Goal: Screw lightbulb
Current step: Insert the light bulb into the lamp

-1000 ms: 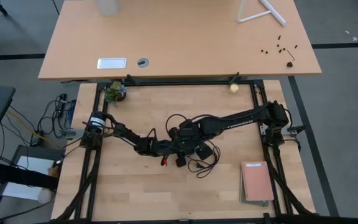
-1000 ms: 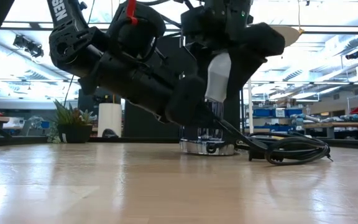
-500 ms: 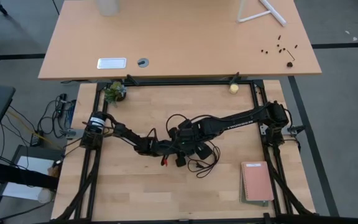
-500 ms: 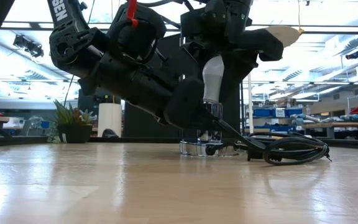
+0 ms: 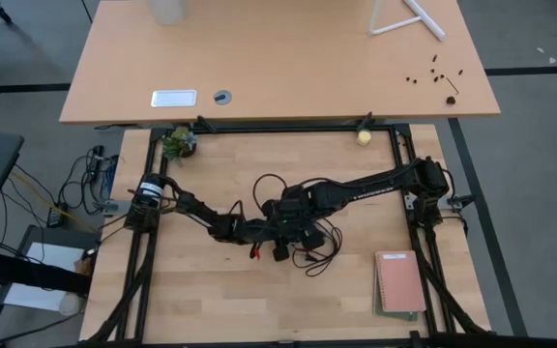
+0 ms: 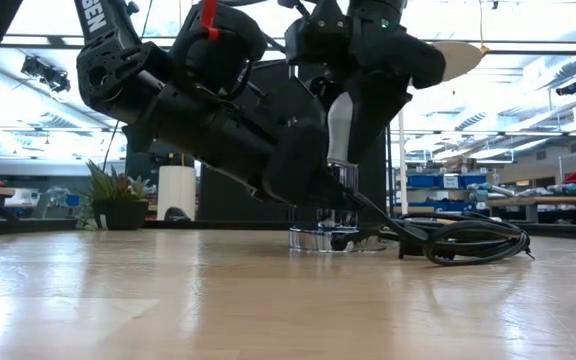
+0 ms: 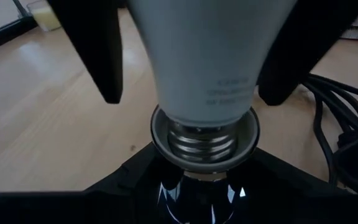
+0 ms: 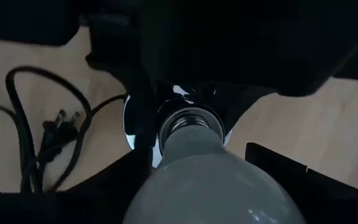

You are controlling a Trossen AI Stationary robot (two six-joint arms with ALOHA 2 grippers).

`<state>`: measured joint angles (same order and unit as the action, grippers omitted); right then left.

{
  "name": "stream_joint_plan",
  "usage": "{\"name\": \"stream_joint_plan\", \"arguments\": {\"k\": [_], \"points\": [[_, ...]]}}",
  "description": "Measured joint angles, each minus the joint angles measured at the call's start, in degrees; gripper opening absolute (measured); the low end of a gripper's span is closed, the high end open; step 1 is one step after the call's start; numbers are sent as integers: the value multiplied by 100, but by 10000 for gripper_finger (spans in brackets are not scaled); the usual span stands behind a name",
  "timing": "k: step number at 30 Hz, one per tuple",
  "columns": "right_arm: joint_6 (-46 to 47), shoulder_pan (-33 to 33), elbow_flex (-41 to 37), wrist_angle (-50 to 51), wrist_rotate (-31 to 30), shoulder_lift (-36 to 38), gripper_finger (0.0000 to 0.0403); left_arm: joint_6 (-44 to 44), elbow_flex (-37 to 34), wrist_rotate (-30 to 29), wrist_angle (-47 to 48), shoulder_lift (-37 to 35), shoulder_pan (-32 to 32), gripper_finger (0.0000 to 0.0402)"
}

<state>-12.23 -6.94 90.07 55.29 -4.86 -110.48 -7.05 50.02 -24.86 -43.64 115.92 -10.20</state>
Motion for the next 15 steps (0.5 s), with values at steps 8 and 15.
{"name": "stream_joint_plan", "arguments": {"k": [8,15], "points": [[685,-5,330,-59,178,-11,268,77,3,-91,-36,-12,2,195],[942,72,673,390,393,-11,261,101,11,-128,-13,-22,13,195]]}}
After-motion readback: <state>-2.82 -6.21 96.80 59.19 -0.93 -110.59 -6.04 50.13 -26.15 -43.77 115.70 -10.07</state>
